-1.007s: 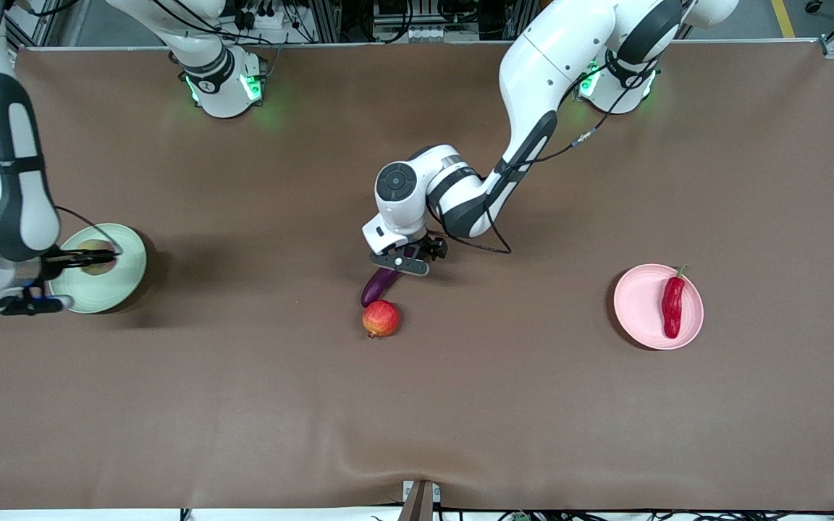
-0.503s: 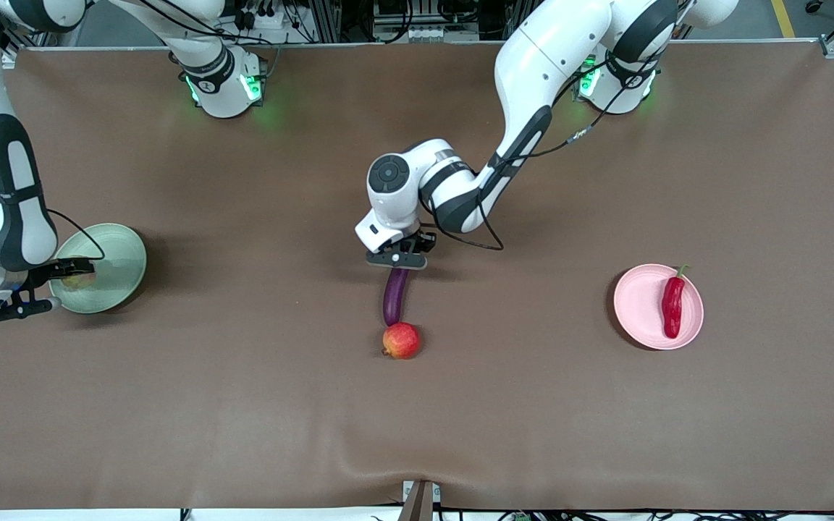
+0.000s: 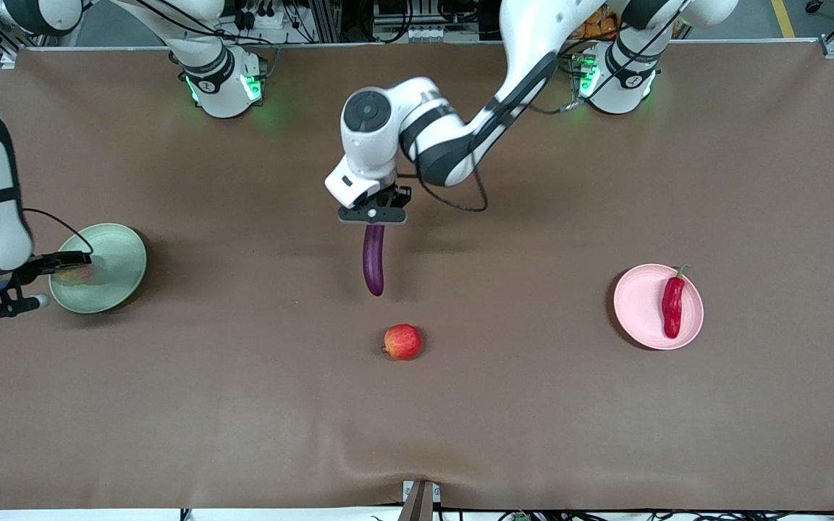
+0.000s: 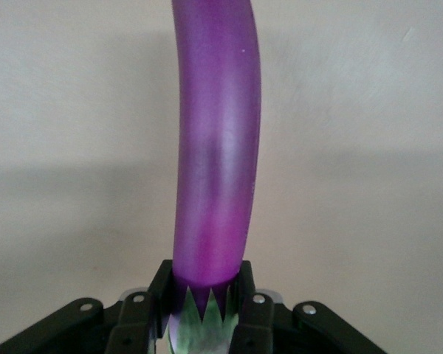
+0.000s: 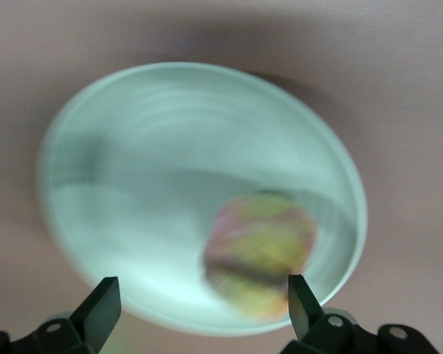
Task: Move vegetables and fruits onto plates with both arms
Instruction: 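Carry the eggplant to the pink plate while the right gripper releases the peach, then lower the eggplant onto the pink plate while the right gripper grasps the pomegranate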
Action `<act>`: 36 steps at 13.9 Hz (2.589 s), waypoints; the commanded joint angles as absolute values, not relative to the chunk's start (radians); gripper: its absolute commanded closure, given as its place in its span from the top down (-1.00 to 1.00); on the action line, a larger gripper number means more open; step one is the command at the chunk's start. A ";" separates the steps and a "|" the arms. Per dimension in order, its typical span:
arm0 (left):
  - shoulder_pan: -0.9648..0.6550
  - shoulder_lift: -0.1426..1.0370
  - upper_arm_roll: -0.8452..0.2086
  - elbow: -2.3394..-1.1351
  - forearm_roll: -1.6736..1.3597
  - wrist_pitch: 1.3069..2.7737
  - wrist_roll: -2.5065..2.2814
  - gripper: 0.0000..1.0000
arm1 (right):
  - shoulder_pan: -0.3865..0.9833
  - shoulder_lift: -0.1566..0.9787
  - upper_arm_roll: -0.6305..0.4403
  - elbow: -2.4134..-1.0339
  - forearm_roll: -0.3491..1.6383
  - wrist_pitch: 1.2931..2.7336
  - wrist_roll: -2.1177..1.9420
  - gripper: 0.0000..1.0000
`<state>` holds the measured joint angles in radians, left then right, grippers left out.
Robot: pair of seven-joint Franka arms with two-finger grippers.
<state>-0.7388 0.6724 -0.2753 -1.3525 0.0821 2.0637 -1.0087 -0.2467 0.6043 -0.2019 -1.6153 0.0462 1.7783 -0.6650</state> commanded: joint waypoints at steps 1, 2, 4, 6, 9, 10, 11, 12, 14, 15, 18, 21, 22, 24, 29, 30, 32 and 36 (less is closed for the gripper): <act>-0.606 0.553 -0.268 -1.379 0.026 1.976 -1.023 -1.00 | -0.200 0.581 -0.199 -1.519 0.074 1.596 -0.535 1.00; -0.556 0.529 -0.268 -1.381 0.026 1.953 -1.025 -1.00 | -0.184 0.578 -0.198 -1.510 0.077 1.559 -0.488 1.00; -0.467 0.515 -0.267 -1.384 0.043 1.902 -1.008 -1.00 | -0.146 0.551 -0.196 -1.508 0.118 1.502 -0.402 1.00; -0.381 0.520 -0.265 -1.414 0.086 1.898 -0.977 -1.00 | -0.103 0.535 -0.192 -1.508 0.161 1.448 -0.257 1.00; -0.255 0.515 -0.268 -1.517 0.263 1.905 -0.866 -1.00 | -0.003 0.499 -0.192 -1.508 0.251 1.391 0.028 1.00; -0.215 0.515 -0.268 -1.537 0.299 1.914 -0.818 -1.00 | 0.032 0.494 -0.190 -1.508 0.270 1.391 0.119 1.00; -0.181 0.509 -0.270 -1.564 0.313 1.928 -0.757 -1.00 | 0.066 0.494 -0.190 -1.508 0.285 1.394 0.200 1.00; -0.149 0.496 -0.271 -1.603 0.322 1.954 -0.696 -1.00 | 0.093 0.494 -0.190 -1.508 0.311 1.397 0.277 1.00; -0.086 0.456 -0.276 -1.725 0.328 2.089 -0.619 -1.00 | 0.144 0.494 -0.190 -1.508 0.362 1.414 0.432 1.00; -0.065 0.425 -0.275 -1.809 0.339 2.165 -0.595 -1.00 | 0.170 0.494 -0.190 -1.508 0.385 1.445 0.498 1.00; 0.031 0.361 -0.279 -1.994 0.446 2.371 -0.560 -1.00 | 0.257 0.494 -0.190 -1.508 0.443 1.535 0.707 1.00; 0.061 0.310 -0.279 -2.101 0.466 2.393 -0.545 -1.00 | 0.354 0.512 -0.190 -1.508 0.540 1.749 0.869 1.00; 0.074 0.301 -0.278 -2.140 0.466 2.395 -0.543 -1.00 | 0.389 0.521 -0.190 -1.508 0.546 1.808 0.926 1.00; 0.081 0.298 -0.278 -2.164 0.466 2.402 -0.543 -1.00 | 0.405 0.528 -0.190 -1.508 0.557 1.841 0.960 1.00; 0.170 0.305 -0.279 -2.224 0.577 2.549 -0.541 -1.00 | 0.558 0.619 -0.187 -1.502 0.575 2.141 1.218 1.00; 0.178 0.310 -0.279 -2.226 0.583 2.565 -0.541 -1.00 | 0.578 0.653 -0.189 -1.493 0.575 2.199 1.232 1.00; 0.176 0.322 -0.279 -2.226 0.583 2.566 -0.541 -1.00 | 0.610 0.705 -0.189 -1.482 0.577 2.314 1.264 1.00; 0.179 0.345 -0.278 -2.233 0.584 2.566 -0.541 -1.00 | 0.644 0.855 -0.144 -1.346 0.566 2.428 1.446 1.00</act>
